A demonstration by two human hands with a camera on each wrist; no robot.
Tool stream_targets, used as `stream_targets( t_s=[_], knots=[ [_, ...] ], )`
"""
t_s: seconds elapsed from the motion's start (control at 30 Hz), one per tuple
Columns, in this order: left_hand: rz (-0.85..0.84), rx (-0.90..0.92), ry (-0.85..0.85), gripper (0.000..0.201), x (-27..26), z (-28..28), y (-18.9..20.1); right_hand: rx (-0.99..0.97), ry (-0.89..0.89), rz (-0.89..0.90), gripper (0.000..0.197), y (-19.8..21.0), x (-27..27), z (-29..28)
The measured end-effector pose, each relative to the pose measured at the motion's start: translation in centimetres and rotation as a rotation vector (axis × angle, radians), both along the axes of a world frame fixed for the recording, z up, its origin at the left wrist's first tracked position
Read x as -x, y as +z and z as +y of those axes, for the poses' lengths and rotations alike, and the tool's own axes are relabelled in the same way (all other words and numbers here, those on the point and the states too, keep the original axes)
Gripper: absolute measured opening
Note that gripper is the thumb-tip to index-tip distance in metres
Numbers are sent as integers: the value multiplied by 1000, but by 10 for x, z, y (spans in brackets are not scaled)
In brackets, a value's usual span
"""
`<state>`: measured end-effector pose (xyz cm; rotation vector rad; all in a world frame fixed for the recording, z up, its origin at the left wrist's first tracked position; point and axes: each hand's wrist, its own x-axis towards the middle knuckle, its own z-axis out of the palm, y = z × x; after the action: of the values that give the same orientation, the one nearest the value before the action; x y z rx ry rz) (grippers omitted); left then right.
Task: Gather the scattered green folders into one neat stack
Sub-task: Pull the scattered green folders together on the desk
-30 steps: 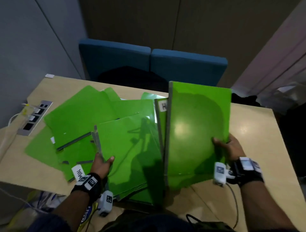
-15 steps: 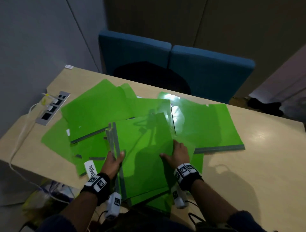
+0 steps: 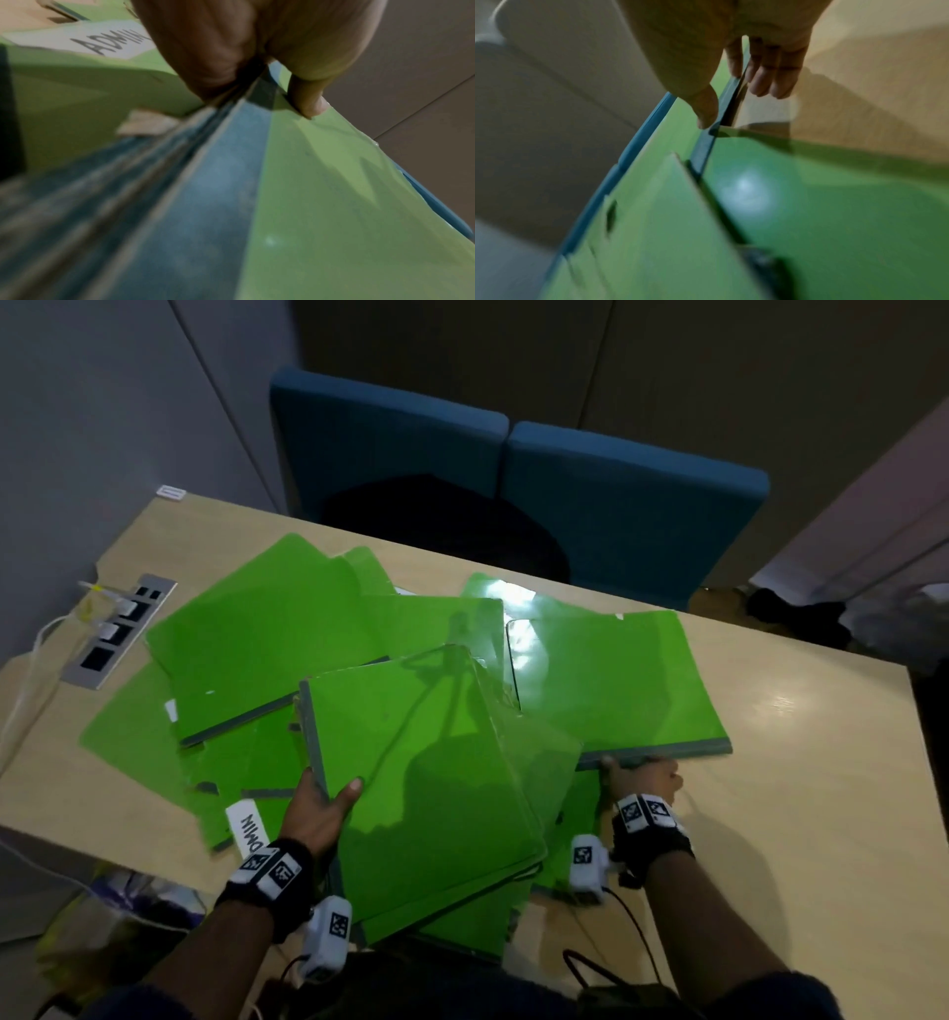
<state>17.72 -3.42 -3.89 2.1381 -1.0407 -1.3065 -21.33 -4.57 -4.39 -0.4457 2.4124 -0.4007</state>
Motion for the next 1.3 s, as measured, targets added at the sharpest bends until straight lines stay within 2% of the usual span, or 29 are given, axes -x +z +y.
stream_targets(
  t_s=[0.03,0.1,0.17,0.23,0.33,0.4,0.5,0.6,0.77,0.83,0.87,0.9,1.0,1.1,1.17,1.23,1.3],
  knots=[
    [-10,8,-6,63,1,0,1,13,-77,-41,81,-4,3,-2],
    [-29,11,-17,64,3,-1,3,4,-81,-166,86,2,8,-5],
    [-38,18,-18,66,3,0,5,13,-59,-351,64,3,13,-13],
    [-41,14,-5,65,3,0,6,57,-14,-419,51,5,16,-15],
    [-38,0,-1,67,3,0,3,124,-62,-537,24,3,25,-5],
    [-48,-10,-1,70,2,0,1,84,-98,-489,25,0,24,15],
    [-64,-8,-12,67,0,0,-1,42,-123,-422,45,3,14,36],
    [-64,-15,-10,71,0,0,0,41,-134,-498,50,-6,9,38],
    [-63,-18,-11,70,4,1,6,97,-119,-480,47,-11,12,42],
    [-82,-15,-21,71,5,1,8,157,-195,-443,73,-26,35,47],
    [-88,-17,-23,71,4,0,8,155,-235,-402,79,-20,45,53],
    [-94,-14,-28,72,4,0,8,158,-275,-359,76,-5,53,62],
    [-98,-11,-23,71,5,0,7,127,-340,-292,47,20,88,96],
    [-105,-8,-2,68,8,2,6,59,-381,-211,59,16,119,140],
    [-112,-5,20,66,10,1,6,113,-405,-339,59,7,124,160],
    [-99,-2,57,65,13,-1,9,86,-333,-329,59,6,117,173],
    [-109,-7,71,66,16,-4,9,-49,-129,-136,68,14,109,179]
  ],
)
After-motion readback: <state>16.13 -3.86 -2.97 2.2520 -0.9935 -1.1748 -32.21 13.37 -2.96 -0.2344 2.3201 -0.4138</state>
